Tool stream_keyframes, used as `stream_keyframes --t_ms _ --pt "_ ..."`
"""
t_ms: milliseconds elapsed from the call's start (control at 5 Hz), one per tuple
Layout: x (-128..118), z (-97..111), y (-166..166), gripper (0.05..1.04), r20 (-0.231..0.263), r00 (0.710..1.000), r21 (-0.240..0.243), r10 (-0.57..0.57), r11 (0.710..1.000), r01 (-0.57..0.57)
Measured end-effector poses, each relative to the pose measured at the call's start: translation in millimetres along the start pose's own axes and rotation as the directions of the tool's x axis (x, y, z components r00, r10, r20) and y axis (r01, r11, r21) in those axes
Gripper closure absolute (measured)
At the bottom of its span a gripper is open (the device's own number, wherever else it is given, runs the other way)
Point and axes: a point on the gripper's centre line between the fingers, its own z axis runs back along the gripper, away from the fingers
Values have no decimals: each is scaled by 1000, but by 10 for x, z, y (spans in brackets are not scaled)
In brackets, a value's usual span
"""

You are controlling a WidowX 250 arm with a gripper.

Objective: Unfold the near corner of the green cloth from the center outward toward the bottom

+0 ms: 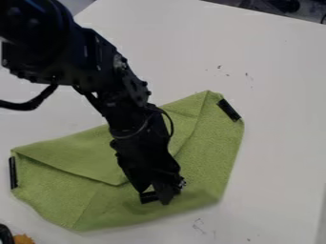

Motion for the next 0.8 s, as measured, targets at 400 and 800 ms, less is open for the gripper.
stream_keyframes --t_ms 400,800 --pt "-31 30 -274 80 -22 986 -254 167 953 -167" --pt "-85 49 -378 83 -37 977 -232 210 949 -212"
